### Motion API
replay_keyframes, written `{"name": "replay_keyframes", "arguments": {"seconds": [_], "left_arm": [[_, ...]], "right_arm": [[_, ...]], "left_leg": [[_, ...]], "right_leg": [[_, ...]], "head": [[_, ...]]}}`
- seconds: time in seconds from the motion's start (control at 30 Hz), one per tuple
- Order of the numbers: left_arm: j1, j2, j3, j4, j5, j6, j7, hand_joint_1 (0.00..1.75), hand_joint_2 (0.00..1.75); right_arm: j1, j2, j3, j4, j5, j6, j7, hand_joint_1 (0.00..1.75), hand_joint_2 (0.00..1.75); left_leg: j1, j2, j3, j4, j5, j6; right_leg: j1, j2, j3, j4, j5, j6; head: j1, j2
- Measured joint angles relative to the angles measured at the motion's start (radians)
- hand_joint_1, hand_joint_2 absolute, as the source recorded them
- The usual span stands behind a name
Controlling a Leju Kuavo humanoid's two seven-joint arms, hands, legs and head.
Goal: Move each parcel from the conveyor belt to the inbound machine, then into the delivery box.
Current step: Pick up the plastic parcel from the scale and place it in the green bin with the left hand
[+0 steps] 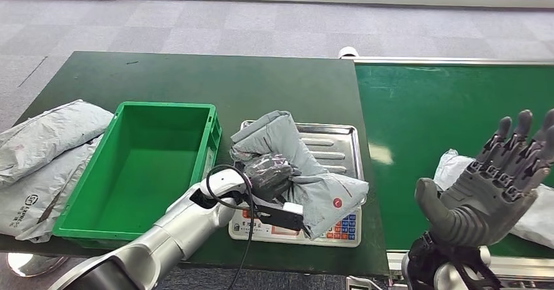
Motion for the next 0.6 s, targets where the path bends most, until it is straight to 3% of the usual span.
{"name": "replay_keyframes", "arguments": {"seconds": [0.17, 0.27, 0.33, 0.4, 0.47, 0.6], "left_arm": [[0.024, 0.023, 0.040, -0.144, -0.052, 0.342, 0.169, 1.75, 1.75], [0.079, 0.061, 0.138, -0.327, -0.141, 0.512, 0.269, 1.75, 1.75], [0.126, 0.081, 0.220, -0.435, -0.192, 0.604, 0.280, 1.75, 1.75], [0.185, 0.091, 0.320, -0.530, -0.209, 0.695, 0.244, 1.75, 1.75], [0.245, 0.084, 0.444, -0.624, -0.216, 0.754, 0.150, 1.75, 1.75], [0.340, -0.017, 0.776, -0.816, -0.273, 0.775, -0.201, 1.75, 1.75]], "right_arm": [[0.047, 0.000, 0.000, -0.045, 0.023, -0.053, -0.001, 0.00, 1.75], [0.068, 0.000, 0.000, -0.062, 0.029, -0.074, -0.001, 0.00, 1.75], [0.075, 0.000, 0.000, -0.065, 0.035, -0.079, -0.001, 0.00, 1.75], [0.081, 0.001, 0.000, -0.065, 0.043, -0.083, 0.000, 0.00, 1.75], [0.086, 0.005, 0.000, -0.064, 0.050, -0.087, 0.000, 0.00, 1.75], [0.096, 0.017, 0.001, -0.064, 0.069, -0.093, 0.000, 0.00, 1.75]], "left_leg": [[0.000, 0.000, -0.001, 0.000, 0.000, 0.000], [0.000, 0.002, -0.001, 0.000, 0.000, -0.001], [0.000, 0.002, -0.001, -0.001, 0.000, -0.001], [0.001, 0.002, -0.001, -0.001, 0.000, -0.001], [0.001, 0.002, -0.001, -0.001, 0.000, -0.001], [0.001, 0.003, -0.002, -0.001, 0.000, -0.001]], "right_leg": [[0.000, 0.000, -0.001, 0.000, 0.000, 0.000], [0.000, 0.002, -0.002, 0.001, 0.000, 0.000], [0.000, 0.003, -0.002, 0.001, -0.001, -0.001], [0.001, 0.003, -0.002, 0.001, -0.001, -0.001], [0.001, 0.003, -0.003, 0.001, -0.001, -0.001], [0.001, 0.003, -0.003, 0.001, -0.001, -0.002]], "head": [[0.000, 0.000], [0.000, 0.000], [0.000, 0.000], [0.000, 0.000], [0.000, 0.000], [0.000, 0.000]]}}
